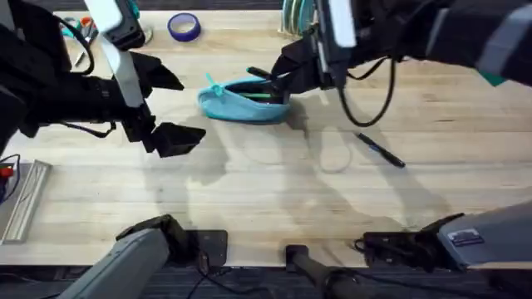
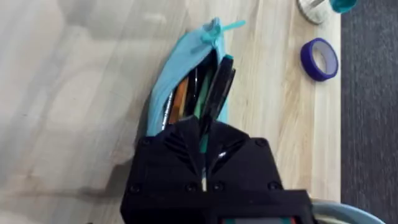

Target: Unzip the bag, pick up the pens from the table one at a time and place them inside, then zip the bag closed.

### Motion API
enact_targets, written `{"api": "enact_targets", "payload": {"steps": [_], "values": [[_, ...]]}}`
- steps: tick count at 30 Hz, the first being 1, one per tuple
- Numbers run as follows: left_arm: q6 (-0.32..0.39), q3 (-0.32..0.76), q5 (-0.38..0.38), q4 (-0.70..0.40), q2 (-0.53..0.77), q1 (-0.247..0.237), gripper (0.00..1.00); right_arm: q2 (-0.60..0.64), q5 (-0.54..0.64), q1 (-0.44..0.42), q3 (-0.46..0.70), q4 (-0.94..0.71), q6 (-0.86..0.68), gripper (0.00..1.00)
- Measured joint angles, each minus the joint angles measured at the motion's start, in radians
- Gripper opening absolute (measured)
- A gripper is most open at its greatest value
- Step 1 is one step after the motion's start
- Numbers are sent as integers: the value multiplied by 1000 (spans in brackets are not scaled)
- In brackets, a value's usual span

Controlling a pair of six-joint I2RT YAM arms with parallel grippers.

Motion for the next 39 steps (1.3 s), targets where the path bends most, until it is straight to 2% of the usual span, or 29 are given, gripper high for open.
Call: {"api": "enact_targets", "payload": {"steps": [8,16,23,32,33,36,38,39], "values": [[0,0,0,0,0,0,992,99,18,45,0,90,-6,32],[0,0,0,0,0,0,993,153,99,95,0,147,-6,32],[0,0,0,0,0,0,993,204,123,102,0,223,26,32],[0,0,0,0,0,0,993,207,133,107,1,260,103,46],[0,0,0,0,0,0,993,207,135,109,1,259,109,142],[0,0,0,0,0,0,993,207,137,117,1,261,116,585],[0,0,0,0,0,0,993,207,140,120,1,260,119,856],[0,0,0,0,0,0,993,207,142,122,1,261,119,960]]}}
